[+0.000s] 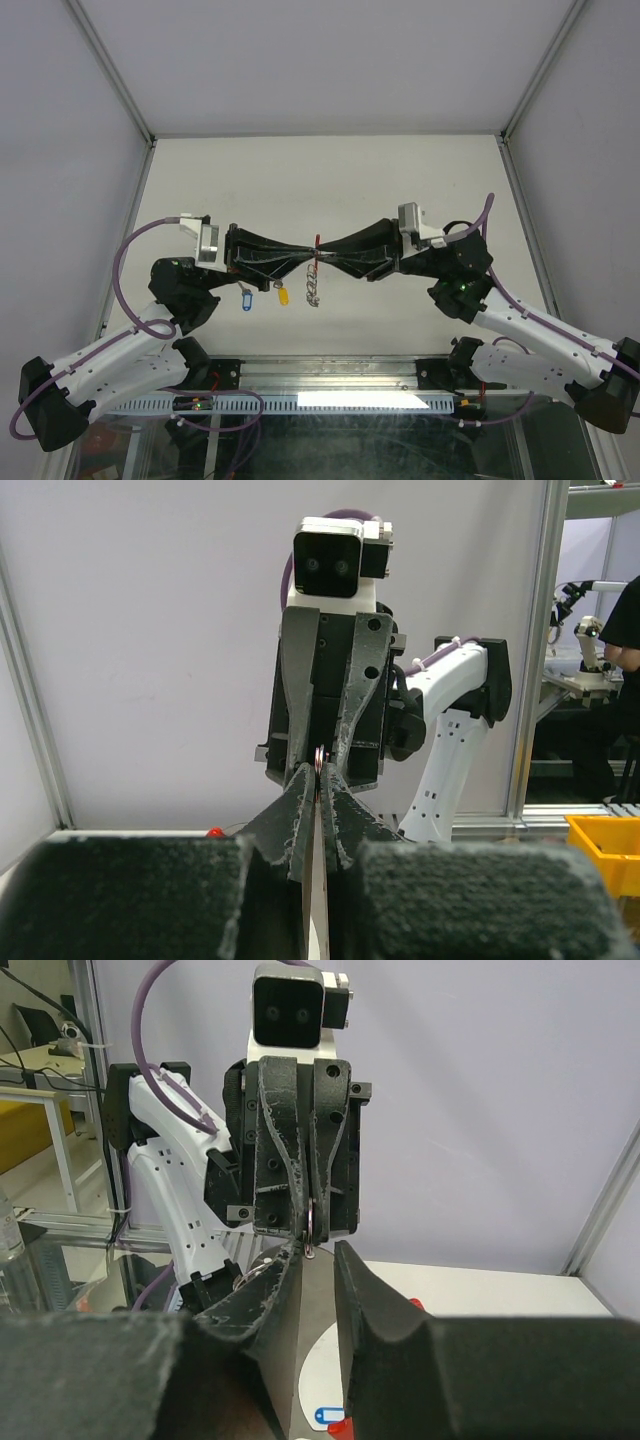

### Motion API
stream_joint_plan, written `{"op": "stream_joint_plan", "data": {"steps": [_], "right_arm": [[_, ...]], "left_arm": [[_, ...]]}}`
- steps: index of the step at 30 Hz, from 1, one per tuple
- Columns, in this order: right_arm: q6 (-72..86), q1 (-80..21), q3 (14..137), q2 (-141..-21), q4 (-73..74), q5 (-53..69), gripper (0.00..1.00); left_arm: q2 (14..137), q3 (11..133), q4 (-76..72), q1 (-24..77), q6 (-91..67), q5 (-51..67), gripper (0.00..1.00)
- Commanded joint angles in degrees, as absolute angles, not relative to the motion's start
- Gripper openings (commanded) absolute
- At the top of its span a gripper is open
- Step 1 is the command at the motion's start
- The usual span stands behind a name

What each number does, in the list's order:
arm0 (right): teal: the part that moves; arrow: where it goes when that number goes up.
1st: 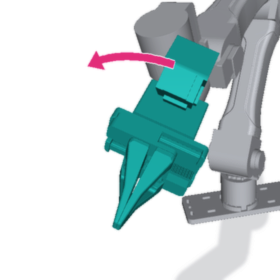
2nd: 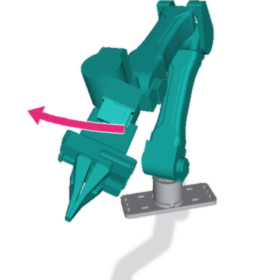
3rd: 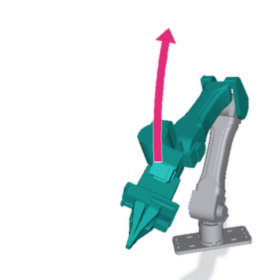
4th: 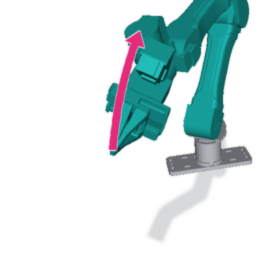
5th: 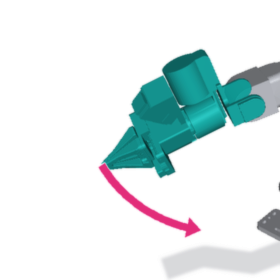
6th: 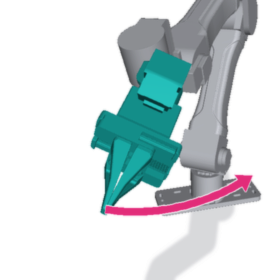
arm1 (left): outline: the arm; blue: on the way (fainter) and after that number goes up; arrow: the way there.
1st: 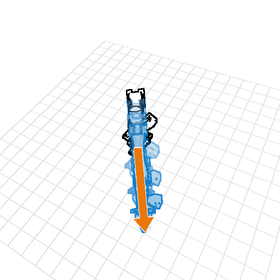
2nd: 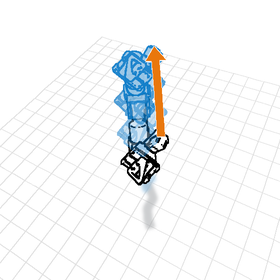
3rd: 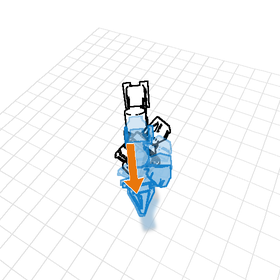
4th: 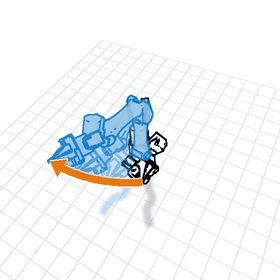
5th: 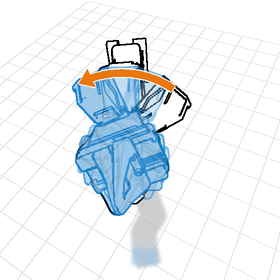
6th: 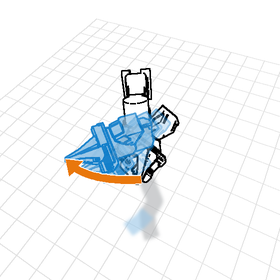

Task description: Put the keys on the keyring

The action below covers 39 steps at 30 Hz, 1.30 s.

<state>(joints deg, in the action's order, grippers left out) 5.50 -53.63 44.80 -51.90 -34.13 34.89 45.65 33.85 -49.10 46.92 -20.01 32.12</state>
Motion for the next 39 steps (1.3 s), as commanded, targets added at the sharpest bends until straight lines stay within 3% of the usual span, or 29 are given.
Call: {"op": "stream_joint_plan", "data": {"steps": [1,10,13,18,21,30,39], "right_arm": [[6.5,-54.0,47.3,-51.5,-37.4,34.0,0.2],[7.1,-54.2,48.5,-53.2,-37.0,35.1,0.01],[5.1,-54.1,49.0,-52.7,-34.3,34.4,0.0],[-4.4,-54.1,55.5,-51.0,-16.2,32.9,0.0],[-10.7,-54.1,61.5,-51.5,-2.8,32.3,0.0],[-22.6,-54.1,78.0,-56.7,27.7,28.9,0.0],[-27.4,-54.1,86.3,-61.3,41.5,27.9,0.0]], "left_arm": [[45.8,33.8,-51.5,47.4,-20.5,33.1,0.0],[46.2,33.9,-52.2,47.4,-21.2,33.9,0.0],[46.2,34.4,-50.9,47.4,-20.9,34.1,0.0],[45.7,35.5,-46.1,47.4,-18.8,34.9,0.24],[45.0,36.0,-43.2,47.4,-17.0,34.6,0.31],[43.8,38.9,-32.5,47.4,-9.9,32.8,0.33],[44.9,42.1,-23.8,47.4,-4.7,31.3,0.33]]}}
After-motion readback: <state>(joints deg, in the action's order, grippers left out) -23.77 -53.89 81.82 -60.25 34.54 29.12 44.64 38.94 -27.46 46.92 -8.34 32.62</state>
